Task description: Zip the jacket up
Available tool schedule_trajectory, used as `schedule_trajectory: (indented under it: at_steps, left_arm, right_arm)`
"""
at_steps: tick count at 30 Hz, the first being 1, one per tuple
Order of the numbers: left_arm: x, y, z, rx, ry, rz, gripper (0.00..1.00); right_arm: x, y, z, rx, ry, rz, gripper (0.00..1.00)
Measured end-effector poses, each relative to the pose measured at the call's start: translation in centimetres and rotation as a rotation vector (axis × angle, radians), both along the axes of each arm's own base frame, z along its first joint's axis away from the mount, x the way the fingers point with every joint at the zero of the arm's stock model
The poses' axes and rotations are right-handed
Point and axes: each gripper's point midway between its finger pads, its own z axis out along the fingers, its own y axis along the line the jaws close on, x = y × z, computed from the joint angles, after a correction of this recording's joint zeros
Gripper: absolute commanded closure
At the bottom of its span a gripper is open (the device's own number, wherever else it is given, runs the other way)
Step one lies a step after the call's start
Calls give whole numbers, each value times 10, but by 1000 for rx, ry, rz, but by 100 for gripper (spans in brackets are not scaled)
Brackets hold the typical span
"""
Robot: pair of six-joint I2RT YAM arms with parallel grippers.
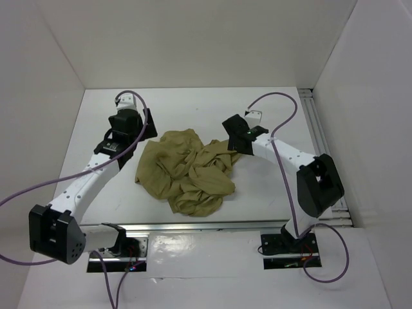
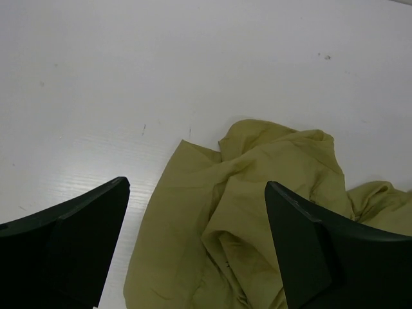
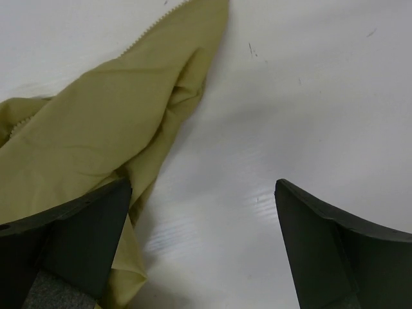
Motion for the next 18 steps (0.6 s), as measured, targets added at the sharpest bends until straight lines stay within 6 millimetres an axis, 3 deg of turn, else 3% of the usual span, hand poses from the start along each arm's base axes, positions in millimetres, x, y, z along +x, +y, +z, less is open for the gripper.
schedule_trajectory:
  at_steps: [4, 8, 12, 14, 18]
  left_arm:
    - [15, -19, 8, -23, 27, -64, 0]
    - [18, -42, 4, -49, 93, -156, 0]
    - [23, -51, -11, -35, 211, -174, 20]
    - [19, -53, -24, -25, 269, -180, 20]
    - [-1, -60, -43, -24, 373, -211, 16]
  right_arm:
    - [-7, -1, -3, 10, 5, 13, 0]
    - [-16, 15, 3, 58, -5, 101, 0]
    - [-35, 52, 23, 167, -66, 297, 0]
    - [-46, 71, 36, 219, -93, 390, 5]
    - [-66, 113, 48, 293, -104, 566, 1]
